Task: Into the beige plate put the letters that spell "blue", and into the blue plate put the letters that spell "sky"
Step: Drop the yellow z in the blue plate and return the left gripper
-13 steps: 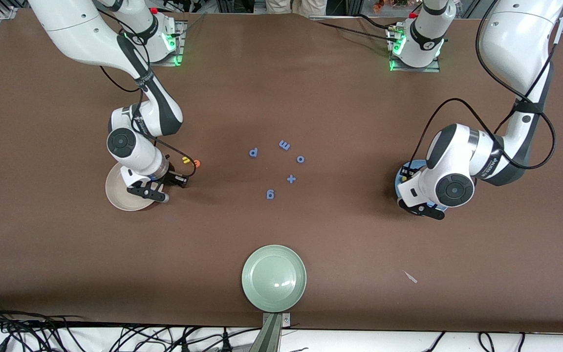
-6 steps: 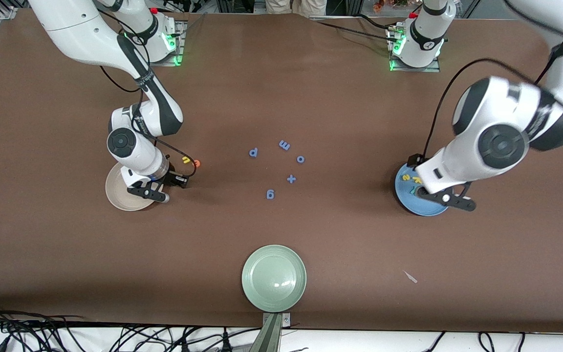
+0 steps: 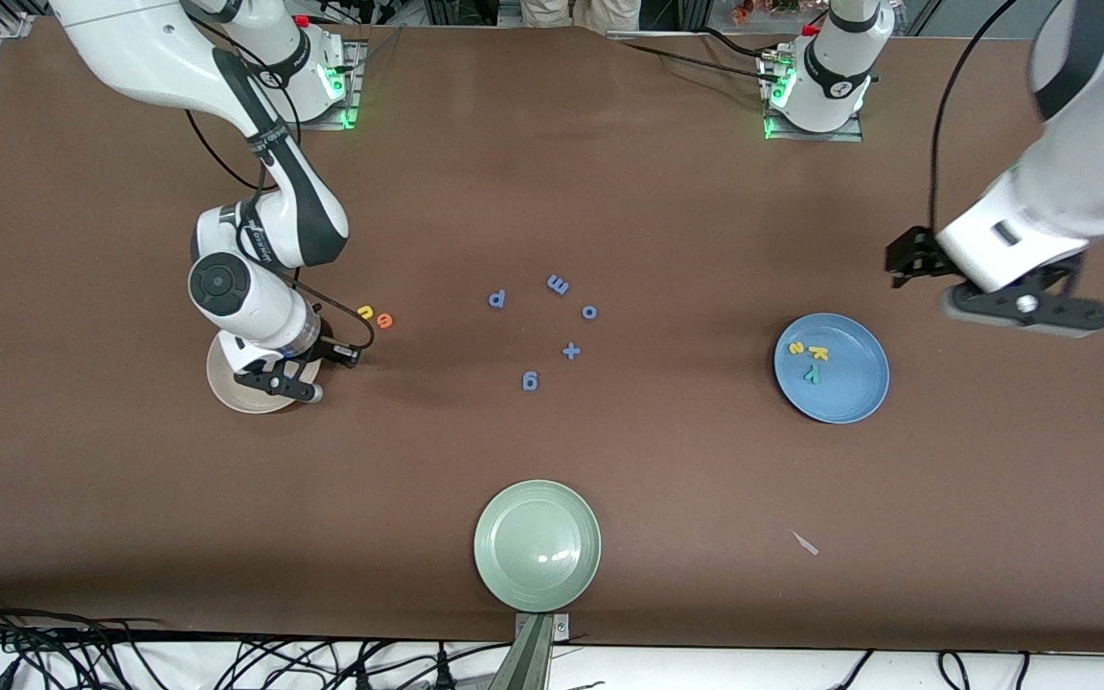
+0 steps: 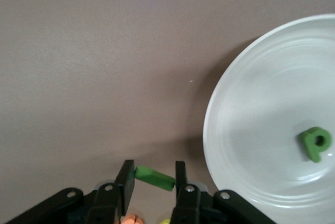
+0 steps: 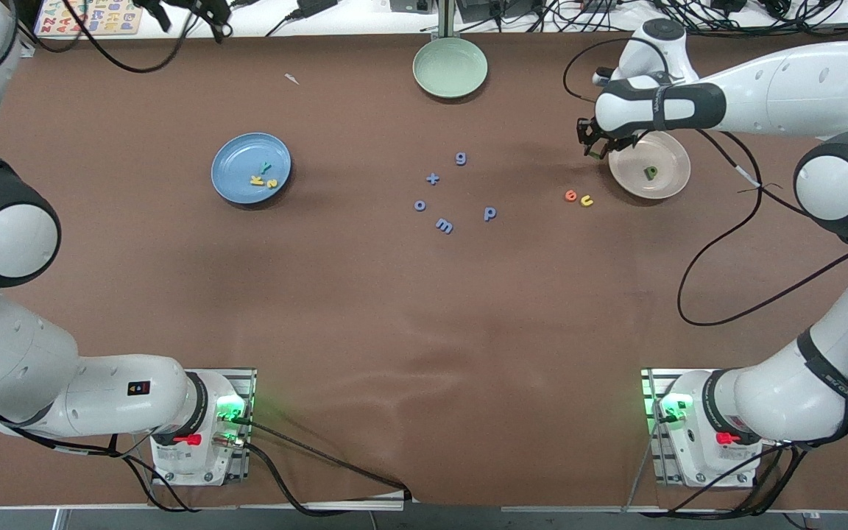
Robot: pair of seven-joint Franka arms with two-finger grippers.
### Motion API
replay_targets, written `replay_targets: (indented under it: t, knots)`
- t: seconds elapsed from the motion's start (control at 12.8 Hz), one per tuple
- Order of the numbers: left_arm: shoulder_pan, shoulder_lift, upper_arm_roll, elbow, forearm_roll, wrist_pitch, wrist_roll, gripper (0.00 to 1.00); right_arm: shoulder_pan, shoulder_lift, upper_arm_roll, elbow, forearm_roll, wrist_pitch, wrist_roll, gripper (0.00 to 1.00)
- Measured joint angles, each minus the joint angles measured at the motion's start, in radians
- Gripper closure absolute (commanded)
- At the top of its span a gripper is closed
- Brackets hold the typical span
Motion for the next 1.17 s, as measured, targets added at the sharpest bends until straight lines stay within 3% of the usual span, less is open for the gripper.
replay_targets:
  t: [0.23,0.31,0.39,0.47,0.7,0.94,1.17]
  knots:
    - [0.0,-0.069,0.059,-0.022,-0.023,-0.004,-0.001,0.0,-0.003,-0.013,-0.05,0.004,0.0,-0.023,-0.092,0.63]
    - [0.0,-0.099,0.067,-0.066,-0.044,0.025,-0.001,0.0,-0.005,-0.013,-0.068,0.004,0.0,-0.031,-0.122,0.57]
    - [-0.003,-0.134,0.076,-0.131,-0.058,0.062,-0.004,0.0,-0.005,-0.013,-0.086,0.003,0.0,-0.047,-0.15,0.42]
    - [-0.005,-0.171,0.089,-0.202,-0.088,0.086,-0.011,0.0,-0.006,-0.013,-0.1,0.003,0.0,-0.06,-0.17,0.36]
    - [-0.033,-0.25,0.16,-0.32,-0.146,0.111,-0.012,0.0,-0.006,-0.012,-0.112,0.003,0.0,-0.086,-0.176,0.33]
    - [-0.158,-0.255,0.28,-0.314,-0.143,0.088,-0.012,0.0,-0.004,-0.012,-0.088,0.003,0.024,-0.089,-0.107,0.33]
    - [-0.146,-0.199,0.29,-0.227,-0.143,0.036,-0.012,0.0,0.001,-0.008,-0.015,0.001,0.041,-0.087,0.038,0.33]
